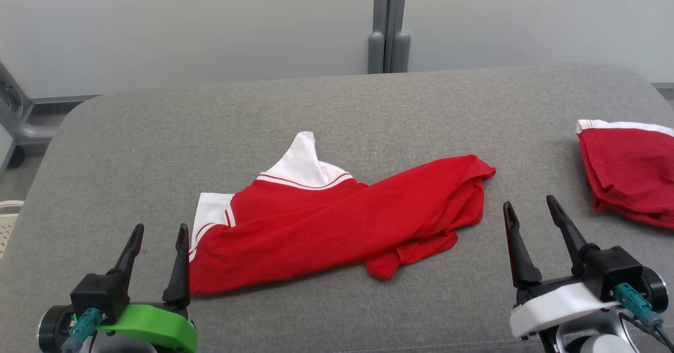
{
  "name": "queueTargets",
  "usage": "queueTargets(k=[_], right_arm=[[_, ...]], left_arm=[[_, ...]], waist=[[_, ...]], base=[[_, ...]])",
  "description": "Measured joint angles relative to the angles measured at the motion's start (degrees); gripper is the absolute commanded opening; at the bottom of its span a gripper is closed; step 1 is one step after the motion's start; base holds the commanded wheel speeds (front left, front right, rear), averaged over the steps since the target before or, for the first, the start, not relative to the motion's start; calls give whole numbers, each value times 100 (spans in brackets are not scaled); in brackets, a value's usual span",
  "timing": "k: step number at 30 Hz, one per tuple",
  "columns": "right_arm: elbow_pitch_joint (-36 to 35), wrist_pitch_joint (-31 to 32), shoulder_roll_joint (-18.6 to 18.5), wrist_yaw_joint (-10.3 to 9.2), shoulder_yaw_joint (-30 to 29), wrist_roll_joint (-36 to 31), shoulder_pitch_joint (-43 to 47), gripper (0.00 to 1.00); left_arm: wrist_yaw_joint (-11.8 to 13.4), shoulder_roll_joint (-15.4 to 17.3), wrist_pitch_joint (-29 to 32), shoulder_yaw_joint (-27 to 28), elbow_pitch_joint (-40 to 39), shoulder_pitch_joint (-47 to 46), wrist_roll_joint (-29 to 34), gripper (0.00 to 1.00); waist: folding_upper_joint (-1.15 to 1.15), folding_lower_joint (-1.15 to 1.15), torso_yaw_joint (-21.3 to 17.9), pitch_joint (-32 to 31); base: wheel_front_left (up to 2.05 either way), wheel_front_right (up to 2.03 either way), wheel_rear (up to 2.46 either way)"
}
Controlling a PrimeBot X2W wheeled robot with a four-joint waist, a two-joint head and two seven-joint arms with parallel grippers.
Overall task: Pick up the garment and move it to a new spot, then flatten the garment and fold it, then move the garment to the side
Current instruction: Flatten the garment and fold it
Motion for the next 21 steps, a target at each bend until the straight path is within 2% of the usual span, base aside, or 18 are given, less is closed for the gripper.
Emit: queueTargets(k=[14, 21], right_arm=[[-110, 124, 9, 0, 44, 257, 410, 100], [-120, 121, 9, 0, 32, 272, 412, 100]], left_arm=[[221, 65, 74, 73, -140, 199, -66, 100], [234, 79, 103, 37, -178, 201, -88, 100]], waist=[[0, 0, -25, -112], [0, 0, 11, -93]], base=[[0, 0, 0], [0, 0, 0]])
